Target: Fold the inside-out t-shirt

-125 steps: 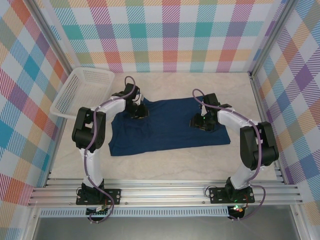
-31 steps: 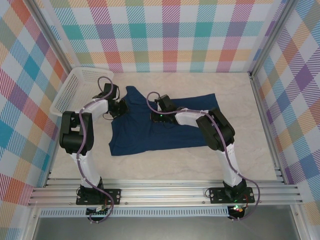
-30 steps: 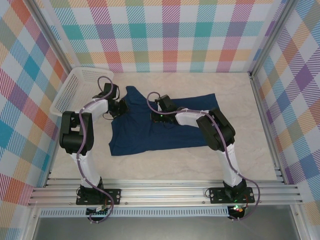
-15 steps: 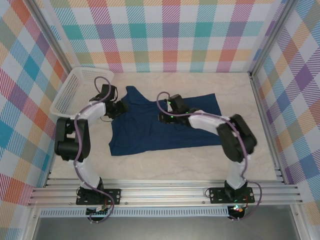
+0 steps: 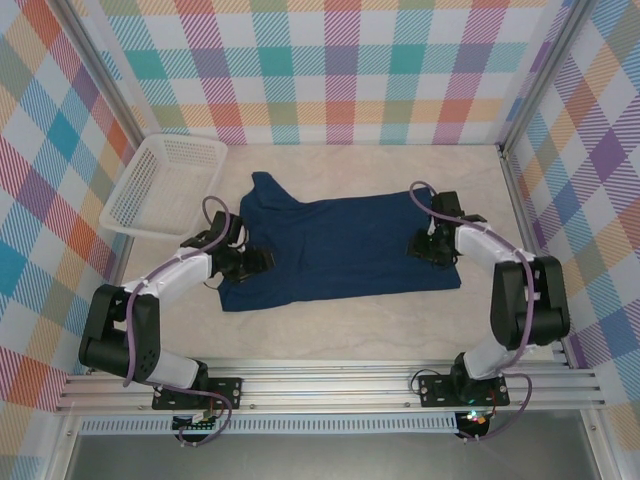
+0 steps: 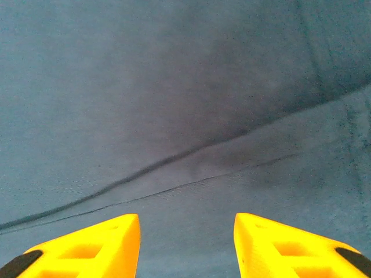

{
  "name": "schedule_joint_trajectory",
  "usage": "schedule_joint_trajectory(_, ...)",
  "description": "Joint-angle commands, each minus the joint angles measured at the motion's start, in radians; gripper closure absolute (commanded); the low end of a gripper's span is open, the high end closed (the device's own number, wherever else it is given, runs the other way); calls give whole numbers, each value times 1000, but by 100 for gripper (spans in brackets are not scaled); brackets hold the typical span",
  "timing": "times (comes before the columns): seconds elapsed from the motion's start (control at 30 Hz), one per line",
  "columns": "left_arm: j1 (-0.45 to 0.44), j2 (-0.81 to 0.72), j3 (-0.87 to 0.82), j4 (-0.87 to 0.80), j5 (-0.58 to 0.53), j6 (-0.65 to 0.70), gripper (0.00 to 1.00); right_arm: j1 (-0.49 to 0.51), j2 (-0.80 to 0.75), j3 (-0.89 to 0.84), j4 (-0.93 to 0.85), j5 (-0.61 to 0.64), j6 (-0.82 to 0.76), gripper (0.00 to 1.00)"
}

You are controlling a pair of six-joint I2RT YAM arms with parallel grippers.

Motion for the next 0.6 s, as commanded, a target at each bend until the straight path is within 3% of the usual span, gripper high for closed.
schedule_joint_trajectory(0.0,2,8,-19,-28,-40,19,33,-40,97,39,-59,-44,-12,54)
schedule_joint_trajectory(0.17,5,38,-37,-42,-34,3,33,-89,162,63,-210,27,-50,53)
schedule_joint_trajectory(0.57,-136,-64,-196,-152,4,-105,33,-135,-72,-180,-253,-5,110,55)
